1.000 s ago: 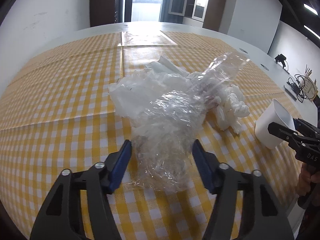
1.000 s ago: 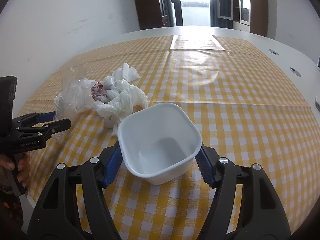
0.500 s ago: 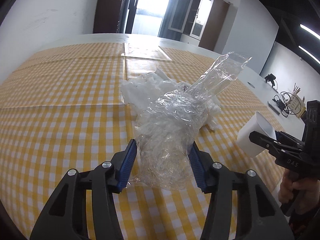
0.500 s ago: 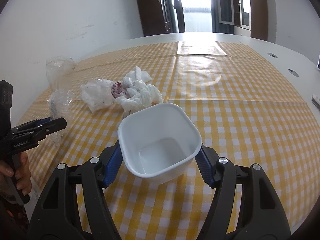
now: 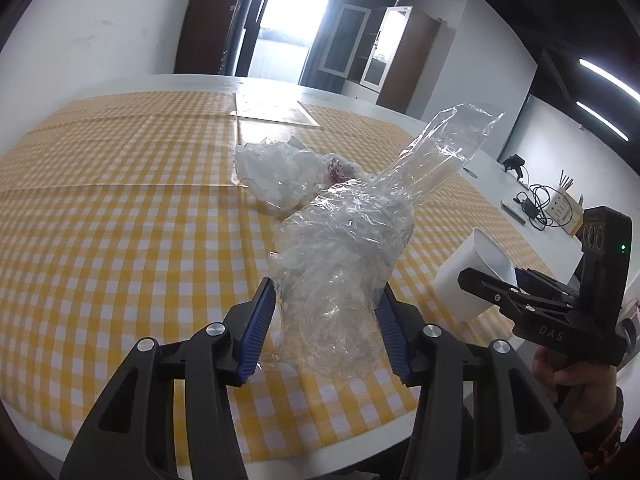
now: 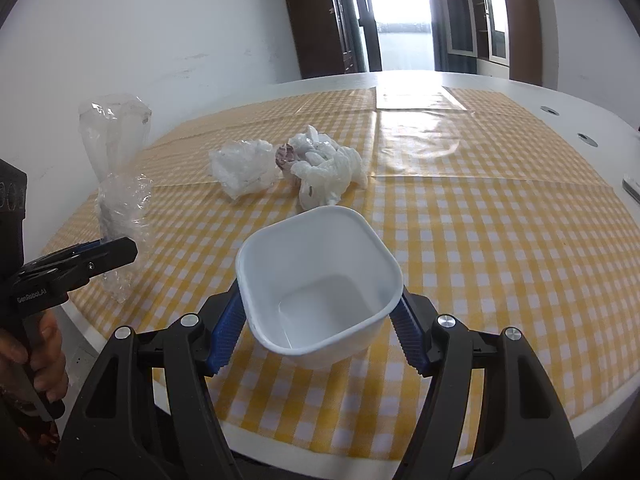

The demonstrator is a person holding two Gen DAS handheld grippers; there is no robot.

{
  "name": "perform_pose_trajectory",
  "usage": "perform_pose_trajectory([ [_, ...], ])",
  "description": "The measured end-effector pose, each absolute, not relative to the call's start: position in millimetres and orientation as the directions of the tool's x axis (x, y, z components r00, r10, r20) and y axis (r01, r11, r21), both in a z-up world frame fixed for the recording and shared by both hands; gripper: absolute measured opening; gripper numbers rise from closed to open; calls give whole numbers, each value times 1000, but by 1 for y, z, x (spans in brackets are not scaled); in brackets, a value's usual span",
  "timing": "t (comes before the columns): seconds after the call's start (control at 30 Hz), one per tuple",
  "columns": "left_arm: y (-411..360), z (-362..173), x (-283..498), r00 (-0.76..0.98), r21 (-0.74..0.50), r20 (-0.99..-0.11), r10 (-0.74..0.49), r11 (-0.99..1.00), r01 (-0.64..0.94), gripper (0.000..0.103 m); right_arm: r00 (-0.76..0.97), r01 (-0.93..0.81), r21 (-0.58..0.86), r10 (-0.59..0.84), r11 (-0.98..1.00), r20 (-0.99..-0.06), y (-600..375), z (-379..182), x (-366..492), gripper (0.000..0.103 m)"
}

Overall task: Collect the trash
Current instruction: 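Carry the clear bag and white cup down over the blue basket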

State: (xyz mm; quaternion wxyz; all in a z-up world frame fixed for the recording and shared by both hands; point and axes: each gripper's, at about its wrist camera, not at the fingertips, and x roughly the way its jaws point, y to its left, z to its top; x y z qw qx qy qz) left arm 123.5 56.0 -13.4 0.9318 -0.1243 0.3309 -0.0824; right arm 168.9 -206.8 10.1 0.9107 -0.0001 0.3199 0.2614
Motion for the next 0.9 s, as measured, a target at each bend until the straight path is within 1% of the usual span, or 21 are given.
perform_pose_trajectory([
  [0.17,51,-14,99,772,-293,-583,-252,952,89,50,675,-484,133,465,865,-573,-205,8,145,63],
  [0.33,54,-17,76,779,-307,-571,-257,948,87,50,670,-499,157,495,852,-553,-209,10,119,63],
  [0.43,53,-19,63,777,-328,-564,-279,939,99,50,664,-509,167,509,844,-548,-210,10,104,63],
  [0.53,53,-20,47,791,-301,-558,-249,950,87,49,663,-520,169,520,837,-539,-211,11,89,63],
  [0.67,56,-17,27,799,-295,-549,-244,951,87,49,664,-535,153,525,831,-532,-210,11,69,63],
  [0.9,48,-19,-5,787,-300,-553,-275,946,121,49,649,-558,149,542,816,-533,-211,5,36,63],
])
